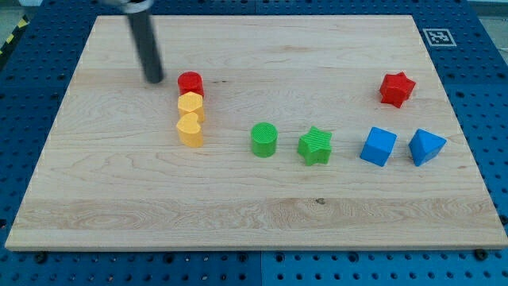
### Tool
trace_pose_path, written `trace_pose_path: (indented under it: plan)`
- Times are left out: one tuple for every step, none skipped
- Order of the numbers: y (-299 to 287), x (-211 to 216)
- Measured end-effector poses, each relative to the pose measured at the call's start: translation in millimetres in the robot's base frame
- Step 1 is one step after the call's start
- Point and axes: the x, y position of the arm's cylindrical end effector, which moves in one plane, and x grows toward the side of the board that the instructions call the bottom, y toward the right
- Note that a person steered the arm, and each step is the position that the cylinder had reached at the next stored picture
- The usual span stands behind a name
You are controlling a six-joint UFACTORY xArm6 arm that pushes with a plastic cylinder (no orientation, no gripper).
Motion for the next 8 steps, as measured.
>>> trace_pose_path:
  plan:
    - [-1, 18]
    - [5, 15]
    - [42, 14]
    - [90, 18]
    - [139, 19]
    - [170, 19]
    - [170, 15]
    - [168, 2]
